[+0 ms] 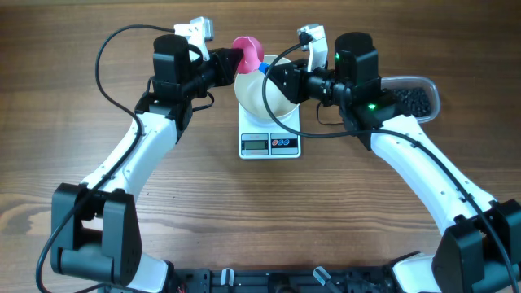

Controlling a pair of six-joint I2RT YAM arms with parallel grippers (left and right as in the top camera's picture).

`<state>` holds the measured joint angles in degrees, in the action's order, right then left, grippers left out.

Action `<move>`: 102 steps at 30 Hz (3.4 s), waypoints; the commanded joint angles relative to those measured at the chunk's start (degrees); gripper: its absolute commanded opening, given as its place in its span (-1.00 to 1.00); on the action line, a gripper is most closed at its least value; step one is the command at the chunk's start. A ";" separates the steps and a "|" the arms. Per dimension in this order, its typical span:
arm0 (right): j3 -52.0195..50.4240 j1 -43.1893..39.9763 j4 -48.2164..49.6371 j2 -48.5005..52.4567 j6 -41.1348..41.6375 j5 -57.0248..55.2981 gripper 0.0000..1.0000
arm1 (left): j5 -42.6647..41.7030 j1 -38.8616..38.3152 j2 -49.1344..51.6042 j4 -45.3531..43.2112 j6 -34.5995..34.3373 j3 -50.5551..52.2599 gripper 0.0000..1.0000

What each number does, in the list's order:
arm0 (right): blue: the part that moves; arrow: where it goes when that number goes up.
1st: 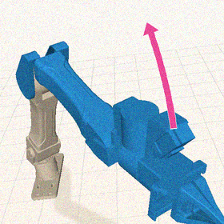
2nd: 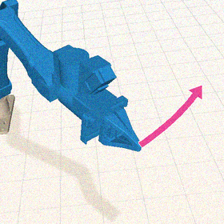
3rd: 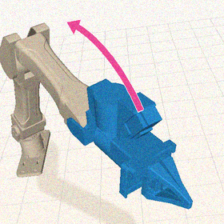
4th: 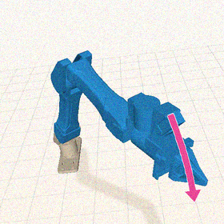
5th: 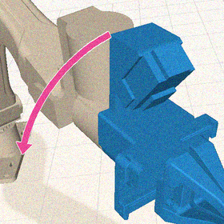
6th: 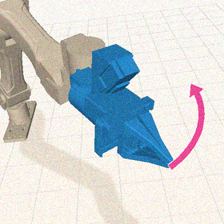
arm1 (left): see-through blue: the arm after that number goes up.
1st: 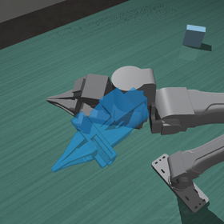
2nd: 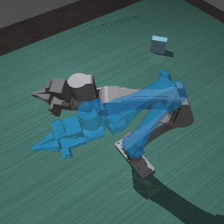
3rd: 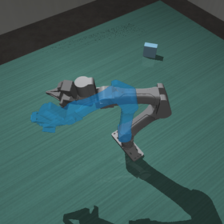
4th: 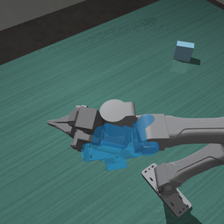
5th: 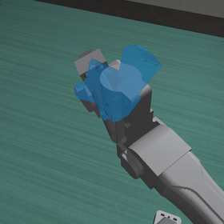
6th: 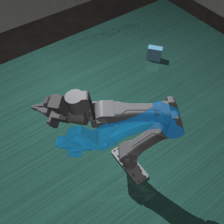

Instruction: Scoop item into bowl and weigh 150g on scale

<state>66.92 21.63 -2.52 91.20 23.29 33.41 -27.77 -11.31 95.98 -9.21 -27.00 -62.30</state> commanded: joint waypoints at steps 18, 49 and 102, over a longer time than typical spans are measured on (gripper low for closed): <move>0.92 -7.41 3.48 -0.35 5.88 -3.82 -0.91 | 0.33 -0.02 -1.38 -3.43 1.29 0.02 0.21; 3.58 -31.26 -28.15 -16.41 -5.27 -10.95 -0.91 | 15.04 -20.00 -16.02 45.24 17.81 1.27 -0.60; 3.58 -31.26 -29.73 -16.41 -5.09 -13.60 -0.91 | 23.74 -23.85 8.31 18.69 20.81 7.72 -0.92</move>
<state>69.38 -9.54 -32.38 75.53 19.14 20.51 -4.40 -34.89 103.09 9.87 -7.51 -54.89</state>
